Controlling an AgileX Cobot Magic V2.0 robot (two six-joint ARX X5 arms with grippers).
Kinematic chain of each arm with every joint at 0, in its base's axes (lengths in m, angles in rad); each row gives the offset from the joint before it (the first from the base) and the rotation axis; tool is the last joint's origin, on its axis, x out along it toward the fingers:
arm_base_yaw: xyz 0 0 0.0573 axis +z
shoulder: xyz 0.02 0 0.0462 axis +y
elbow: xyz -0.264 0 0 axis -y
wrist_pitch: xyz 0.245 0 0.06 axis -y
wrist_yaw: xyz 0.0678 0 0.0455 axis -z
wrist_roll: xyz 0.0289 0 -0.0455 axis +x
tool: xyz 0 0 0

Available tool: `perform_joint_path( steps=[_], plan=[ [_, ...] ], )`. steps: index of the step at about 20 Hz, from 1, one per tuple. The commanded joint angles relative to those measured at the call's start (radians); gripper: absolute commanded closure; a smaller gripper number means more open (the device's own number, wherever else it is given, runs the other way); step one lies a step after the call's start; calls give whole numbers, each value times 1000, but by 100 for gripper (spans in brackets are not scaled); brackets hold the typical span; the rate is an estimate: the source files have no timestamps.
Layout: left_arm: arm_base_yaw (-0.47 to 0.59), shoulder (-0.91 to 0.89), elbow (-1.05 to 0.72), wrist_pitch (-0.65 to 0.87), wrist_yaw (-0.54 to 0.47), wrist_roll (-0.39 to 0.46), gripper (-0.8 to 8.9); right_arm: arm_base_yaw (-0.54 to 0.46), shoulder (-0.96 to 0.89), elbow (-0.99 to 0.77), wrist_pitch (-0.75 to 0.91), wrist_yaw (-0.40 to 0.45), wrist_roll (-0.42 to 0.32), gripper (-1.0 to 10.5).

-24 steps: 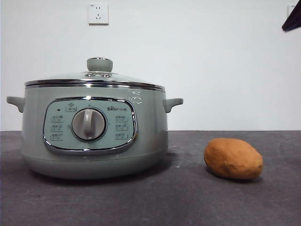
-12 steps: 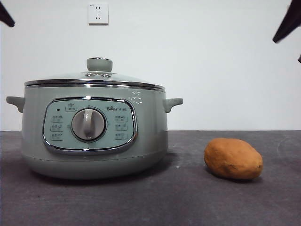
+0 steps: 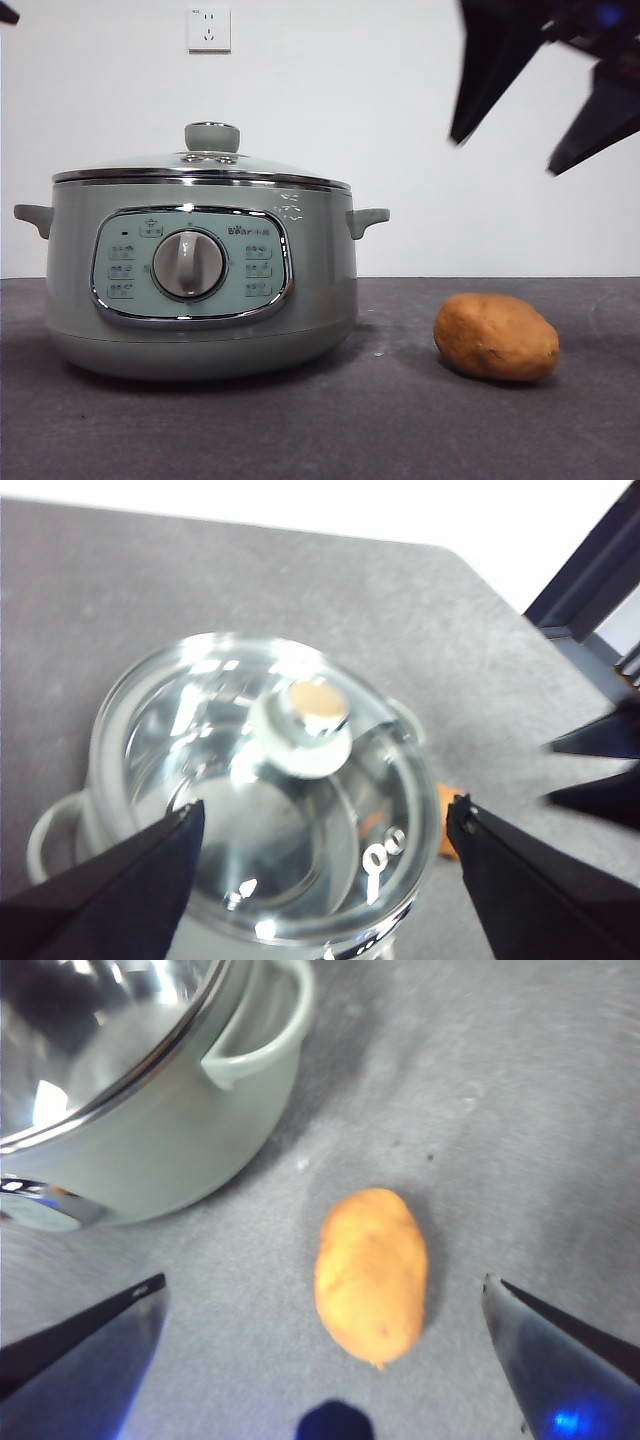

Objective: Pick up the potato,open the lid,put the potato in the pot,close the lid

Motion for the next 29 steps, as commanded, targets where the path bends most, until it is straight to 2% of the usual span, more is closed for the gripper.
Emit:
perform_joint_path(
  steps=[1,11,15,18,22,29],
  plan=[
    [-13,-2,29,3,1,0,405,32,97,26,7,40,10,415],
    [-34,-2,168,-21,-2,1,405,37,443,38,97,75,21,421],
    [-34,-2,187,-21,-2,1,406,37,493,38,143,75,26,648],
    [-34,-2,187,-34,-2,2,406,37,492,38,150,76,29,959],
    [-34,2,187,-34,-2,2,406,37,456,38,135,74,30,958],
    [-80,121,187,27,-3,4,407,36,207,38,-2,76,39,958]
  ],
)
